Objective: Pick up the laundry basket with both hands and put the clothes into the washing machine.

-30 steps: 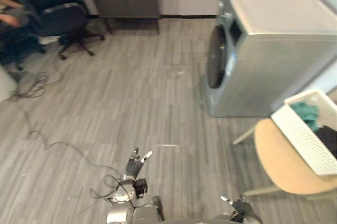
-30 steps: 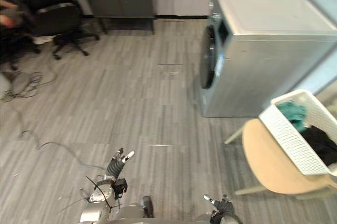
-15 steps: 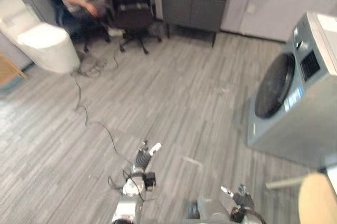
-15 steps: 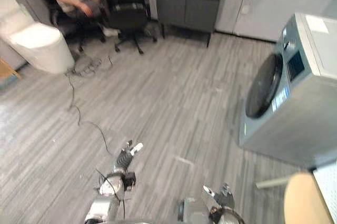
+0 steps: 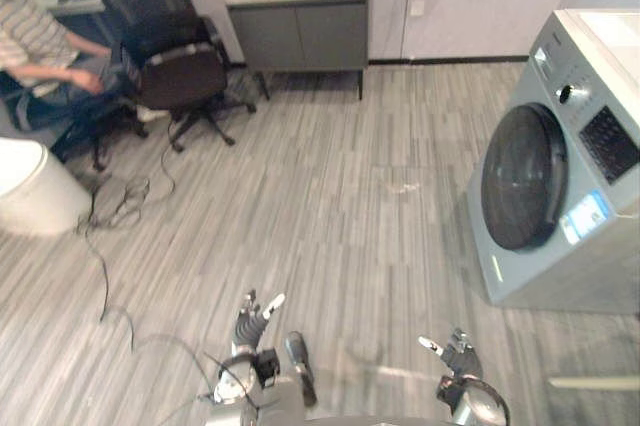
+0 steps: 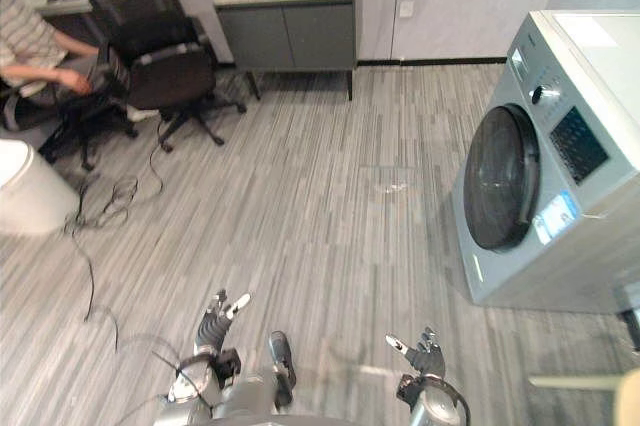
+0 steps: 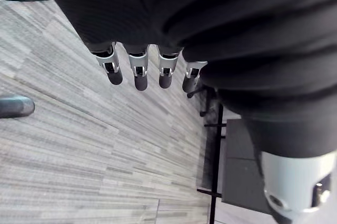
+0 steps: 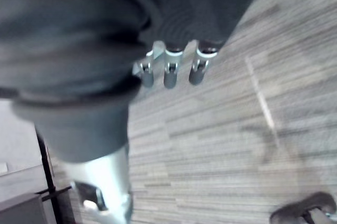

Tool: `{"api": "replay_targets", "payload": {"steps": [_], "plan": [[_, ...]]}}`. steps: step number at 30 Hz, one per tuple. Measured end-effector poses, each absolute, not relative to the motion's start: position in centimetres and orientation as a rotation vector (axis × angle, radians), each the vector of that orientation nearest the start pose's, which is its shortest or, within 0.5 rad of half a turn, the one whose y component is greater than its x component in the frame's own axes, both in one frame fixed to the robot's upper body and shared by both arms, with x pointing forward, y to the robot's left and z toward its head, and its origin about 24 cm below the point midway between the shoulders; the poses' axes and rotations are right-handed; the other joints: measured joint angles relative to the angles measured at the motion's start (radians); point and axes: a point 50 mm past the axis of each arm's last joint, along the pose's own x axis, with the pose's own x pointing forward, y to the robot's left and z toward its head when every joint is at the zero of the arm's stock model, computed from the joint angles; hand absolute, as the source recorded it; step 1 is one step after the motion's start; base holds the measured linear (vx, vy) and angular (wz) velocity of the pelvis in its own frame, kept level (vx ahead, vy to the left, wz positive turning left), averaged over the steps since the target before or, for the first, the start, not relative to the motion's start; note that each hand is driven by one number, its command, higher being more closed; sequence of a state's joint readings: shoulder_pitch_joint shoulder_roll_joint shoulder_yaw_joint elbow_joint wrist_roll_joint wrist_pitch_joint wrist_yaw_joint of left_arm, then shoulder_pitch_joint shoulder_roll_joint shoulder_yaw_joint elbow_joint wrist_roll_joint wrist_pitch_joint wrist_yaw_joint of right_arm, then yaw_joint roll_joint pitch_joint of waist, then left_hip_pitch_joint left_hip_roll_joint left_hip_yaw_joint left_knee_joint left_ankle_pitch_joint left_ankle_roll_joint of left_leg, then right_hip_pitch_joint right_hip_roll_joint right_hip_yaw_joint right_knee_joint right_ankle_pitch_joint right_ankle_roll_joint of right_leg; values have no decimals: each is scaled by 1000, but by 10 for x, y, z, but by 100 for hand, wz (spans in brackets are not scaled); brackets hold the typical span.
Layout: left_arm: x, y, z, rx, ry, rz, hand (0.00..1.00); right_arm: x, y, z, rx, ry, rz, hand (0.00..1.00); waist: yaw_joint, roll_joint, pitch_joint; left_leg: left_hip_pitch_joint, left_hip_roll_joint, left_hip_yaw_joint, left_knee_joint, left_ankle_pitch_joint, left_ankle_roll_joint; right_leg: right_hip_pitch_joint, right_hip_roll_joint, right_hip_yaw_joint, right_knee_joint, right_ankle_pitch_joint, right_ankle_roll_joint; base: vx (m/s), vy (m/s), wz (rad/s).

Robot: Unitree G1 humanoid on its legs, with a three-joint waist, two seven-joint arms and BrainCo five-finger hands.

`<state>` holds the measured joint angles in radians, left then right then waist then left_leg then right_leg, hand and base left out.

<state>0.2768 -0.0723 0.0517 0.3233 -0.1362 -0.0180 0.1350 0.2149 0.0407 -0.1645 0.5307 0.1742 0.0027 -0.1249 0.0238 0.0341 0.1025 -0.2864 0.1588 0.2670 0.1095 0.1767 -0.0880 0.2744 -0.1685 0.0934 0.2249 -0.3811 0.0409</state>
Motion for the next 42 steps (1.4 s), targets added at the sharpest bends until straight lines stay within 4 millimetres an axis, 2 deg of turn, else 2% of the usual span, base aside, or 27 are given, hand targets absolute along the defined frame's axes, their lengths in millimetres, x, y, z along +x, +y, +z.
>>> {"api": "replay_targets", "payload": {"steps": [3, 4, 5, 6, 7, 8, 9, 10, 11, 13, 14, 16, 18, 19, 20, 21, 25, 26, 27, 28, 32, 34, 37, 38, 39, 40, 42], "plan": [[157, 159, -82, -177, 564, 276, 0, 146, -174, -113, 209, 727, -340, 0, -3, -27, -2, -87, -17, -96, 232, -155, 38, -30, 19, 59, 11, 59, 3, 372, 245, -42], [155, 160, -83, -178, 570, 277, 0, 149, -171, -116, 206, 738, -315, 0, -4, -34, -4, -111, -20, -164, 351, -223, 31, -19, 19, 126, 20, 90, -9, 424, 233, -84], [151, 162, -85, -178, 580, 289, 0, 150, -169, -119, 209, 751, -301, 0, -3, -53, -10, -131, -22, -208, 466, -252, 40, -15, -4, 178, 36, 124, -12, 425, 222, -91], [152, 164, -84, -171, 577, 292, 0, 153, -166, -118, 215, 744, -296, 0, 0, -52, -8, -170, -21, -210, 570, -249, 51, -18, -7, 197, 56, 149, 11, 374, 227, -96], [149, 166, -84, -167, 578, 294, 0, 151, -168, -119, 204, 750, -295, 0, -4, -77, -23, -191, -67, -205, 567, -307, 28, -53, -30, 239, 121, 173, 41, 312, 328, -119], [145, 162, -86, -169, 592, 284, 0, 145, -174, -122, 174, 770, -301, 0, 6, -59, -47, -131, -87, -181, 465, -354, 65, -119, -32, 288, 254, 187, 59, 281, 374, -119], [146, 162, -87, -164, 598, 274, 0, 145, -175, -123, 171, 776, -300, 0, 4, -75, -48, -104, -95, -152, 447, -394, 57, -154, -44, 302, 351, 200, 64, 275, 320, -86], [149, 164, -88, -148, 600, 264, 0, 146, -174, -123, 173, 774, -300, 0, -10, -106, -41, -75, -123, -116, 444, -409, 82, -219, -55, 337, 486, 262, 97, 281, 252, -67], [158, 163, -86, -135, 586, 243, 0, 145, -173, -123, 177, 777, -299, 0, -13, -108, -24, -30, -121, -68, 437, -430, 105, -310, -45, 348, 647, 378, 153, 331, 242, -89], [165, 161, -83, -137, 573, 233, 0, 150, -163, -121, 174, 764, -258, 0, -23, -88, 7, 90, -101, -3, 375, -438, 115, -451, -16, 260, 870, 296, 108, 269, 224, -118], [170, 159, -81, -138, 559, 228, 0, 153, -156, -117, 162, 742, -220, 0, -25, -72, 26, 179, -87, 46, 313, -438, 115, -513, -24, 146, 912, 234, 40, 203, 170, -112], [171, 162, -79, -132, 547, 230, 0, 162, -144, -104, 148, 673, -145, 0, -39, -60, 33, 267, -68, 128, 239, -438, 114, -602, -29, -15, 888, 166, 12, 186, 98, -123], [172, 163, -78, -127, 539, 230, 0, 176, -134, -87, 151, 573, -72, 0, -59, -60, 37, 313, -53, 218, 195, -447, 91, -653, -48, -252, 707, 131, 2, 165, 1, -113], [173, 164, -78, -124, 537, 231, 0, 178, -133, -84, 152, 557, -61, 0, -61, -65, 36, 319, -52, 235, 192, -451, 85, -652, -48, -295, 652, 133, 0, 136, -47, -111], [173, 168, -78, -113, 535, 234, 0, 182, -132, -78, 151, 519, -49, 0, -63, -92, 35, 337, -55, 279, 194, -469, 58, -623, -47, -431, 473, 139, -73, 158, -63, -116], [175, 167, -78, -116, 538, 237, 0, 184, -136, -76, 136, 504, -54, 0, -61, -97, 36, 345, -48, 292, 209, -477, 47, -584, -13, -436, 389, 94, -111, 205, -75, -119], [184, 160, -74, -153, 514, 237, 0, 180, -150, -76, 90, 498, -70, 0, -64, -47, 69, 324, 37, 275, 378, -473, 52, -529, 70, -389, 317, 94, -121, 216, -100, -70], [186, 159, -73, -174, 506, 251, 0, 177, -152, -77, 87, 507, -74, 0, -66, -31, 76, 314, 68, 251, 475, -459, 75, -494, 98, -374, 300, 88, -130, 153, -65, -53], [187, 158, -73, -181, 503, 256, 0, 176, -152, -77, 87, 508, -74, 0, -64, -26, 79, 307, 88, 244, 531, -443, 96, -477, 110, -366, 292, 85, -134, 230, -93, -78], [189, 160, -72, -195, 496, 264, 0, 175, -151, -72, 92, 486, -75, 0, -63, -20, 82, 247, 140, 206, 708, -338, 127, -428, 135, -334, 261, 80, -143, 187, -60, -68], [187, 159, -72, -218, 497, 277, 0, 183, -148, -55, 89, 404, -60, 0, -60, -21, 83, 134, 152, 102, 831, -329, 122, -385, 144, -254, 220, 79, -146, 191, 4, -62], [185, 160, -73, -216, 504, 286, 0, 186, -146, -51, 68, 383, -48, 0, -51, -22, 82, 97, 150, 57, 794, -334, 114, -377, 144, -219, 211, 80, -145, 149, 66, -64], [177, 158, -78, -212, 530, 281, 0, 189, -144, -45, 50, 353, -41, 0, -36, -22, 82, 65, 117, -28, 560, -341, 95, -362, 128, -167, 195, 84, -138, 142, 156, -53], [172, 156, -80, -210, 544, 277, 0, 192, -145, -42, 16, 338, -35, 0, -35, -20, 81, 69, 75, -76, 402, -330, 84, -367, 113, -149, 194, 88, -127, 128, 229, -52], [168, 153, -82, -207, 556, 264, 0, 195, -148, -39, -34, 320, -37, 0, -35, 3, 74, 78, 54, -103, 253, -214, 38, -375, 116, -135, 187, 99, -95, 135, 250, -49], [166, 152, -84, -205, 564, 260, 0, 197, -151, -37, -66, 307, -37, 0, -35, 22, 73, 76, 52, -110, 211, -145, 7, -375, 124, -124, 180, 99, -76, 152, 290, -38], [165, 153, -86, -195, 577, 261, 0, 205, -152, -27, -109, 260, -52, 0, -46, 22, 72, 90, 25, -116, 147, -165, -13, -383, 91, -117, 141, 112, -28, 129, 318, 2]]}}
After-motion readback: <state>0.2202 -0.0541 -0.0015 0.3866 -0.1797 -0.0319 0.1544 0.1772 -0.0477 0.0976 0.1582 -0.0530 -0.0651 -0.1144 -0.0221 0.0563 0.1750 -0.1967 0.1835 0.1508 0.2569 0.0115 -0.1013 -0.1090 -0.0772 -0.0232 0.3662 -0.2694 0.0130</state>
